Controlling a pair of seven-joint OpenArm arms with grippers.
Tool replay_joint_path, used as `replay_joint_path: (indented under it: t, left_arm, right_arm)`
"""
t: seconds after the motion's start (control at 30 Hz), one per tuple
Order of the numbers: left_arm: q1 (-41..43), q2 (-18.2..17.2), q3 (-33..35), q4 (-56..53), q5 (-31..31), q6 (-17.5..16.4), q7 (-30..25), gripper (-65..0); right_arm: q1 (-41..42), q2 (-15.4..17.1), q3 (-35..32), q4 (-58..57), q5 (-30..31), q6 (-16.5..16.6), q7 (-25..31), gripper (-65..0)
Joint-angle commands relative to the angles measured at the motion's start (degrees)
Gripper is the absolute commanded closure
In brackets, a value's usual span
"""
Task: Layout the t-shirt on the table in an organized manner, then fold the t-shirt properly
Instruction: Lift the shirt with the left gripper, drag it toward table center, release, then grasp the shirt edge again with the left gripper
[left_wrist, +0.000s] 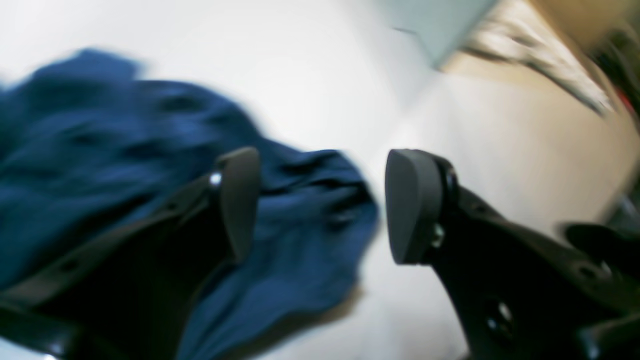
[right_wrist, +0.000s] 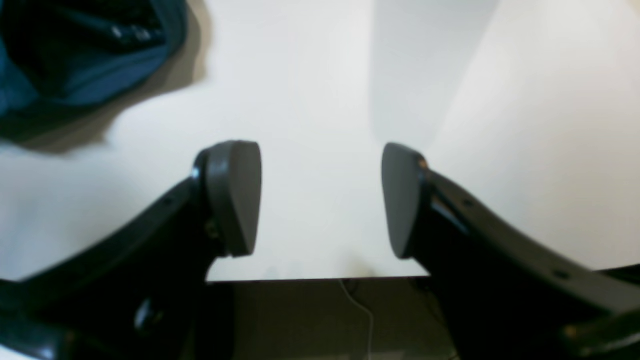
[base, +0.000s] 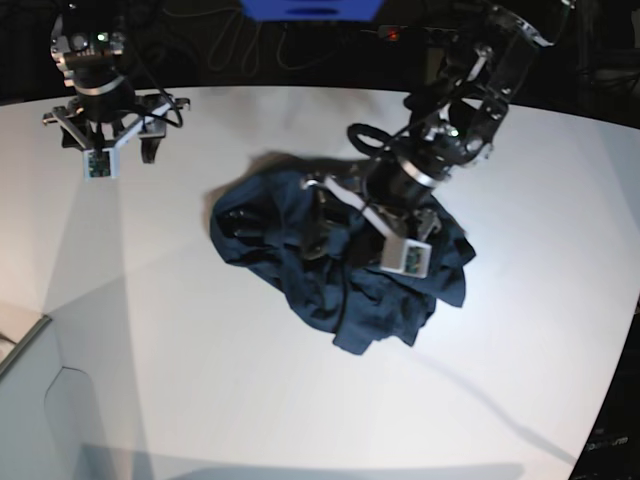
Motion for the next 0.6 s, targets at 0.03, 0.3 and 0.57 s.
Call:
replay_joint_path:
  t: [0.03, 0.3, 0.57]
  left_arm:
    - [3.5, -0.3, -4.2, 1.3, -0.1, -0.6, -0.8, -38.7]
    - [10.4, 1.5, -22.1, -5.6, -0.3, -0.7, -0.8, -38.8]
    - [5.4, 4.9, -27.6, -18.0, -0.2, -0.8, -0.8, -38.8]
  right_arm:
    - [-0.1, 0.3, 0.1, 1.1, -0.2, 0.0, 1.3, -38.1]
    - [0.0, 0.3, 0.0, 1.0, -0.1, 0.0, 1.3, -38.1]
    - [0.1, 0.3, 0.0, 1.0, -0.1, 0.0, 1.3, -38.1]
